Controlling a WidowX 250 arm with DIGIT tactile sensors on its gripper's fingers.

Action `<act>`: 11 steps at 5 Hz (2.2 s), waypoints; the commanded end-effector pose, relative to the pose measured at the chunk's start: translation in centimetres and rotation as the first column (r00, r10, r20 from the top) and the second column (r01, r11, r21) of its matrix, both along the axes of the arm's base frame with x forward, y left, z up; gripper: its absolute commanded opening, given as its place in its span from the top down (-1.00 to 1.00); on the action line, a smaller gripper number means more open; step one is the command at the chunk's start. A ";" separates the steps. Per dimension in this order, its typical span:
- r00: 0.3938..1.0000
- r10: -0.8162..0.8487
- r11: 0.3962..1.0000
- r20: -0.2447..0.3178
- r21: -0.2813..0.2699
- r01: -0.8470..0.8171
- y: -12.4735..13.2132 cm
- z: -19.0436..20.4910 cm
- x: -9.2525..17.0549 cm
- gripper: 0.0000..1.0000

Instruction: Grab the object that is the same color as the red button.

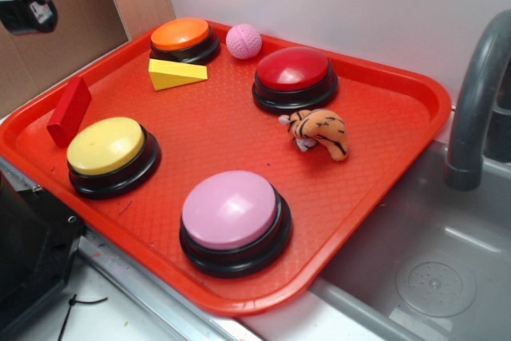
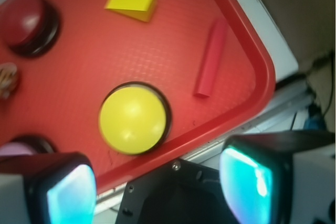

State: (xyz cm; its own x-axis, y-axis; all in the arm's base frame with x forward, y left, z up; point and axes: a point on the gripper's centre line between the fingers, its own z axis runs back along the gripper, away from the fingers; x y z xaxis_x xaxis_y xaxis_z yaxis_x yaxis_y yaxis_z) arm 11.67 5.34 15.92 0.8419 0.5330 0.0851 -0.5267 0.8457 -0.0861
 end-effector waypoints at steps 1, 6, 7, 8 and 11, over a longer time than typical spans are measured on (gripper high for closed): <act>0.973 0.231 0.971 0.016 0.056 -0.232 3.5 -3.5 0.4 -1.00; 0.961 0.275 0.961 -0.003 0.030 -0.275 7.1 -12.9 3.5 -1.00; 0.955 0.298 0.954 -0.005 0.036 -0.298 7.0 -13.5 3.5 1.00; 0.949 0.314 0.947 -0.014 0.079 -0.312 6.8 -13.6 3.6 1.00; 0.993 0.115 0.989 0.016 0.097 -0.116 5.1 -4.6 4.3 1.00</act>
State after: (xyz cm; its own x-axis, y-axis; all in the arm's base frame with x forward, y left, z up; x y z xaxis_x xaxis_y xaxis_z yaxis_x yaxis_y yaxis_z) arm 15.65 10.06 10.15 0.7676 0.6328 0.1022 -0.6353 0.7722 -0.0096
